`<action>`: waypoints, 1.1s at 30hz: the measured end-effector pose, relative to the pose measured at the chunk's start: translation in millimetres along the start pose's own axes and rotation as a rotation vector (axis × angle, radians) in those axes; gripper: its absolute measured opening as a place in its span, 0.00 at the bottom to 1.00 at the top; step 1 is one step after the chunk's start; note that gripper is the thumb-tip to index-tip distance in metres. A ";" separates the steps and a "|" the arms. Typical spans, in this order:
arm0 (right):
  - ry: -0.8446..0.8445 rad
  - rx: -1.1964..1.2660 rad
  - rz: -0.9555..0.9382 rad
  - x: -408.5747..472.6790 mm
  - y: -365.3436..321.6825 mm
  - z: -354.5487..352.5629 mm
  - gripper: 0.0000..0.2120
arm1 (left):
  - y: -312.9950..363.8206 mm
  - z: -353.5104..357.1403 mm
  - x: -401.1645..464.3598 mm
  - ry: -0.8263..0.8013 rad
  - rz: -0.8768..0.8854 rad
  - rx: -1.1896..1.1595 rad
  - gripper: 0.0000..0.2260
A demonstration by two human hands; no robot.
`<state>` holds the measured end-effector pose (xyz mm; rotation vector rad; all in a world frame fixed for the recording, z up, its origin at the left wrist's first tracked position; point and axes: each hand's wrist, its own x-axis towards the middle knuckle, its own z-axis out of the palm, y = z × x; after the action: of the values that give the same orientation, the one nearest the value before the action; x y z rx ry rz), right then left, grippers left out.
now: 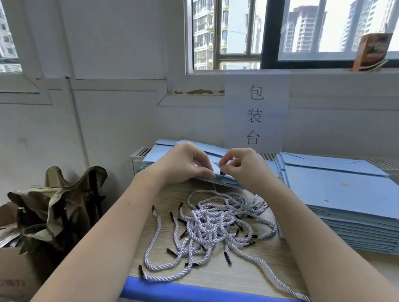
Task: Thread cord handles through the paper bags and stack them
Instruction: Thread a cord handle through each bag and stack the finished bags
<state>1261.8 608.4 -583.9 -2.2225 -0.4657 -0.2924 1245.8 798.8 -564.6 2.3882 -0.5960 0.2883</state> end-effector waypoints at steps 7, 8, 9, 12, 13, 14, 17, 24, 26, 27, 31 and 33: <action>0.031 0.069 0.040 0.7 0.4 -7.2 0.02 | 0.0 1.1 1.9 0.092 0.050 0.044 0.02; 0.030 0.070 0.047 0.6 0.6 -7.8 0.02 | -1.0 1.7 2.8 0.104 0.062 0.065 0.02; 0.029 0.072 0.048 0.5 0.8 -8.6 0.02 | -2.4 2.5 3.8 0.115 0.074 0.089 0.03; 0.050 0.069 0.022 1.6 2.4 -12.4 0.03 | -6.6 4.2 6.4 0.165 0.104 0.157 0.04; 0.053 0.058 0.005 2.3 3.3 -13.4 0.04 | -6.4 4.5 6.7 0.182 0.121 0.188 0.05; 0.049 0.037 -0.013 3.0 4.0 -13.7 0.04 | -6.0 4.7 6.8 0.191 0.138 0.222 0.05; 0.026 -0.058 -0.055 3.9 5.0 -12.4 0.05 | -2.3 6.2 6.9 0.194 0.190 0.328 0.06; -0.071 -0.153 -0.119 1.5 3.0 -15.2 0.07 | 2.7 6.5 6.3 0.160 0.301 0.458 0.06; -0.124 -0.121 -0.108 0.0 3.5 -19.6 0.06 | 4.6 6.3 5.2 0.158 0.322 0.460 0.06; -0.126 -0.094 -0.102 -0.6 4.3 -21.9 0.05 | 4.5 6.7 4.8 0.172 0.338 0.457 0.06; -0.020 0.080 -0.100 0.0 6.7 -25.2 0.06 | 2.5 8.1 6.8 0.315 0.410 0.472 0.08; -0.006 0.101 -0.111 1.2 5.2 -22.0 0.05 | 3.1 7.9 7.9 0.326 0.442 0.478 0.07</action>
<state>1264.0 588.6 -573.2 -2.1038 -0.5960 -0.3135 1251.6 788.9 -566.2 2.5392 -0.9788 1.0953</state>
